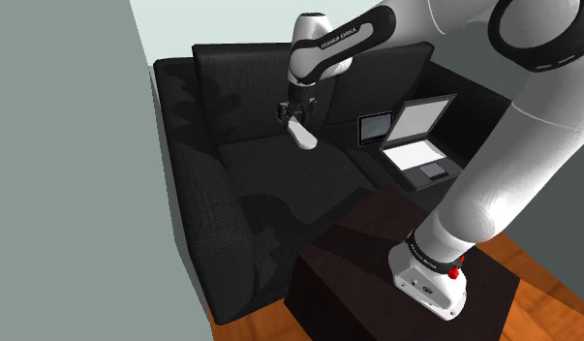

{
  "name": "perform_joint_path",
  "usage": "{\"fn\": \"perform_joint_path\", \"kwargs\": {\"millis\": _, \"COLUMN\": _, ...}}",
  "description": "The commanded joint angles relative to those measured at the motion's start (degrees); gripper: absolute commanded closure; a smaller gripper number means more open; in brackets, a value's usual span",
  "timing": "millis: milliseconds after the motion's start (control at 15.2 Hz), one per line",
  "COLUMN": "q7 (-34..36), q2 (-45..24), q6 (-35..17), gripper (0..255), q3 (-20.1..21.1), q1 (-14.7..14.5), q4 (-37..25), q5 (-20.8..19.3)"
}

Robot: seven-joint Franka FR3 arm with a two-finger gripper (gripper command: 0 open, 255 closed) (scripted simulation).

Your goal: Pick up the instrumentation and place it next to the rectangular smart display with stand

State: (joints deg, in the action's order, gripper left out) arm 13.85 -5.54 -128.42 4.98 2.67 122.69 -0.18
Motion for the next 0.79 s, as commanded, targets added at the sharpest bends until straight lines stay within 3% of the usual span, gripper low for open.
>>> {"fn": "perform_joint_path", "kwargs": {"millis": 0, "q7": -2.83, "q2": 1.39, "q6": -0.57, "gripper": 255, "q3": -1.13, "q1": 1.45, "q4": 1.94, "q5": 0.27}}
{"fn": "perform_joint_path", "kwargs": {"millis": 726, "q7": -18.46, "q2": 6.71, "q6": -1.67, "gripper": 255, "q3": -8.68, "q1": 9.33, "q4": 8.46, "q5": 0.6}}
